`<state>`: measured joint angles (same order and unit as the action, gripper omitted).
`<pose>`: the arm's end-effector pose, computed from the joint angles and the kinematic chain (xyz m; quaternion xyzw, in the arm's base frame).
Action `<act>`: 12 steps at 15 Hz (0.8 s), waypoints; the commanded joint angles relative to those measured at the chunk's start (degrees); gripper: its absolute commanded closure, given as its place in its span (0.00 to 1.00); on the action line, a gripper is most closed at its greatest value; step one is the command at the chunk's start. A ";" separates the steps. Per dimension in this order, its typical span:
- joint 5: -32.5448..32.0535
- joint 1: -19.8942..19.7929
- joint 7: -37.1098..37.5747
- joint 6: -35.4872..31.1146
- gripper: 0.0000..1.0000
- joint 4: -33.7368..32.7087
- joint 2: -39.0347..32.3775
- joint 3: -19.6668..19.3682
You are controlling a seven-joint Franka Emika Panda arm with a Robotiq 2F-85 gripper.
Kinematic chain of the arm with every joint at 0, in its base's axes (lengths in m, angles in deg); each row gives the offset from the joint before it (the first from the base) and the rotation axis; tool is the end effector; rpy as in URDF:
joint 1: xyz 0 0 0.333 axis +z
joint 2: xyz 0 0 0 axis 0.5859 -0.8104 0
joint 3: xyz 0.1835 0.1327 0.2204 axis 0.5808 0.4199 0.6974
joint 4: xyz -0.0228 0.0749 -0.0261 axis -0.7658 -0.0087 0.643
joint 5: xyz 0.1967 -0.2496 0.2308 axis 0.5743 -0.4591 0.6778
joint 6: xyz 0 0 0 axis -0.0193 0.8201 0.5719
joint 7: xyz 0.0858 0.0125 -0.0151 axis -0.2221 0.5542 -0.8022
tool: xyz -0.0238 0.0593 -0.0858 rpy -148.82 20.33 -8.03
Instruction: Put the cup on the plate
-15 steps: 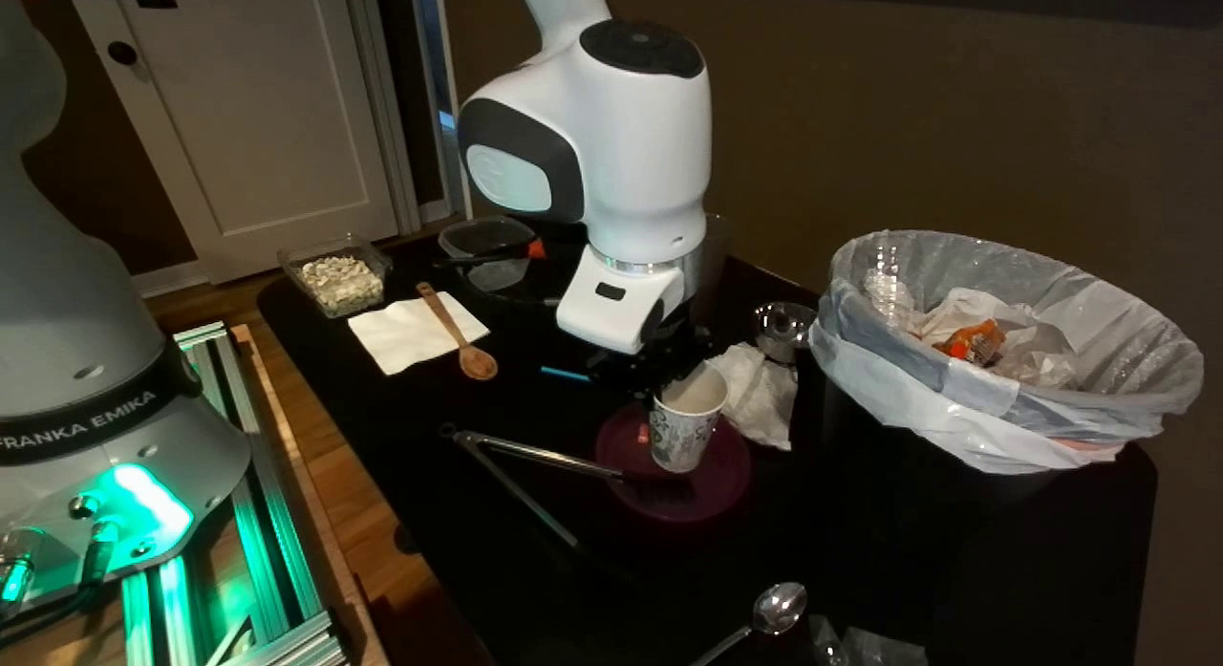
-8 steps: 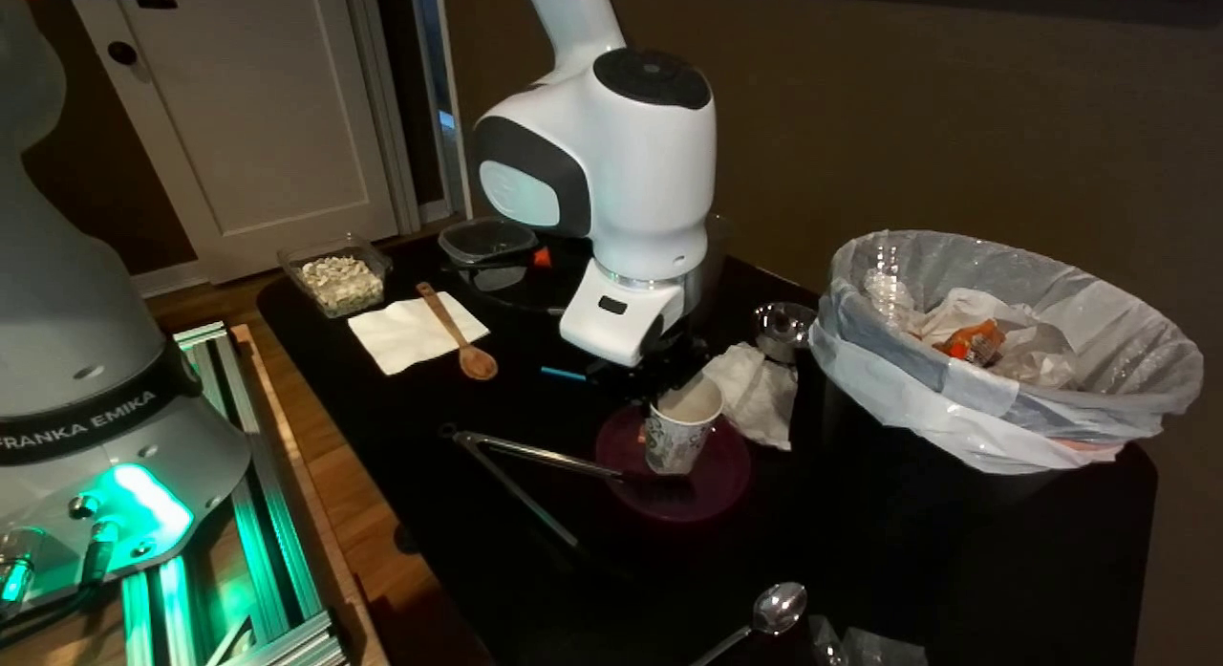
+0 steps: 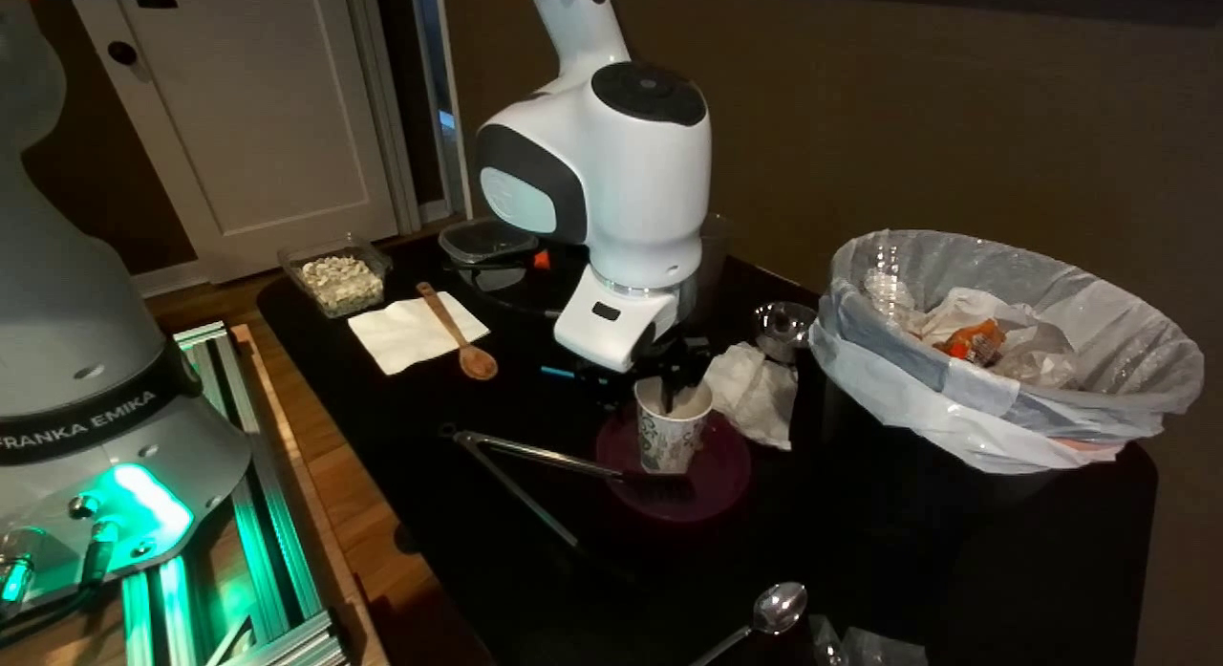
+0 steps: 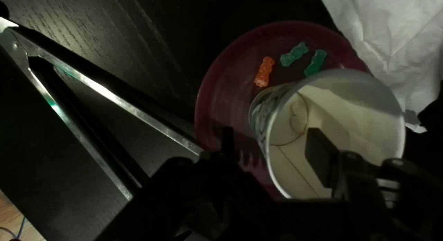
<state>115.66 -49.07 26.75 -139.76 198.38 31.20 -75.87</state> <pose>0.3789 -0.2263 0.1765 -0.5282 0.8422 -0.0026 0.1081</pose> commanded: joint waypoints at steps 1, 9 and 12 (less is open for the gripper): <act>-0.30 1.96 1.39 -1.72 0.12 3.98 4.07 -1.00; -4.01 8.53 -5.32 -18.13 0.00 12.40 10.20 1.21; -4.67 7.43 -5.39 -16.72 0.00 12.01 10.98 2.87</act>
<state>111.25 -40.88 21.22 -156.58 210.45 42.20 -73.58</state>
